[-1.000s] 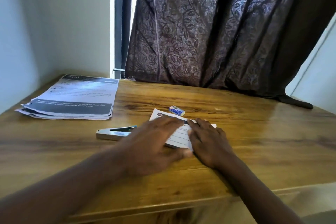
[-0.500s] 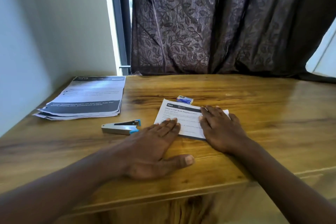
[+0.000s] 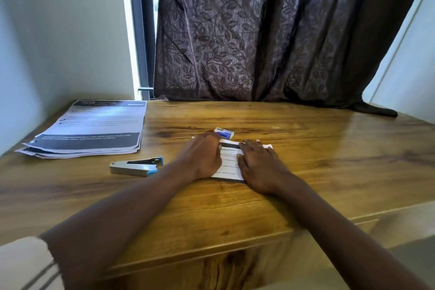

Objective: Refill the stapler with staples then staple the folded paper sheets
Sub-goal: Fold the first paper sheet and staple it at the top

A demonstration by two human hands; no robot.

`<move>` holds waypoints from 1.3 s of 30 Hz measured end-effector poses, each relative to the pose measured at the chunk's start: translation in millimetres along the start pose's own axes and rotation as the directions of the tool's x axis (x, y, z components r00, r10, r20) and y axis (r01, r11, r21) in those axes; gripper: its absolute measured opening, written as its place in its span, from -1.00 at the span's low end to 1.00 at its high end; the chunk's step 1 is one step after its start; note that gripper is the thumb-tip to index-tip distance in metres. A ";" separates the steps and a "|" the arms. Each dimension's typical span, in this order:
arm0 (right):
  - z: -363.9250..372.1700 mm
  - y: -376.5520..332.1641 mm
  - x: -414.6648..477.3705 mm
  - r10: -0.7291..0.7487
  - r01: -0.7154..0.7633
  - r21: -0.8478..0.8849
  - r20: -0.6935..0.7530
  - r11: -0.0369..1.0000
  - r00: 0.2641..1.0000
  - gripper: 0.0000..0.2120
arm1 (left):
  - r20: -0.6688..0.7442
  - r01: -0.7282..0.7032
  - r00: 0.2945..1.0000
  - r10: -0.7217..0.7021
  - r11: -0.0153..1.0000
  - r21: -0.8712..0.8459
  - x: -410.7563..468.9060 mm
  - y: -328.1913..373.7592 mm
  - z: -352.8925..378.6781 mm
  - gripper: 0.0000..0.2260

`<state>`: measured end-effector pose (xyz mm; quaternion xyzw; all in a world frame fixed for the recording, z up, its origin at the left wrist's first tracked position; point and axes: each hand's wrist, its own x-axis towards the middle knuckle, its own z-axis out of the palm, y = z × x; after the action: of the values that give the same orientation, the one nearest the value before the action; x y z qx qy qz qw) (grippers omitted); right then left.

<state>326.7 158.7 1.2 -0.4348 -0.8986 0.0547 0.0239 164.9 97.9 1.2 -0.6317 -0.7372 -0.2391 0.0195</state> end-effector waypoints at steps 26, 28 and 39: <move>-7.8 46.2 -46.8 -0.018 0.024 0.023 -0.262 0.999 0.965 -0.51 | 0.095 -0.026 0.995 0.020 0.998 0.064 2.5 -2.1 5.8 -0.62; -5.2 29.7 -42.0 -0.153 0.163 0.073 -0.125 0.984 0.980 -0.47 | 0.097 -0.026 0.995 0.018 0.997 0.075 3.5 -2.4 7.2 -0.60; -7.5 8.8 30.2 0.070 -0.093 -0.122 -0.183 0.988 0.981 -0.52 | 0.064 0.007 0.998 -0.017 0.989 0.145 6.3 -6.1 3.0 -0.45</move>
<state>315.5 188.3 7.4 -0.4751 -0.8758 -0.0421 0.0734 158.7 104.2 -1.3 -0.6316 -0.7566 -0.1644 0.0400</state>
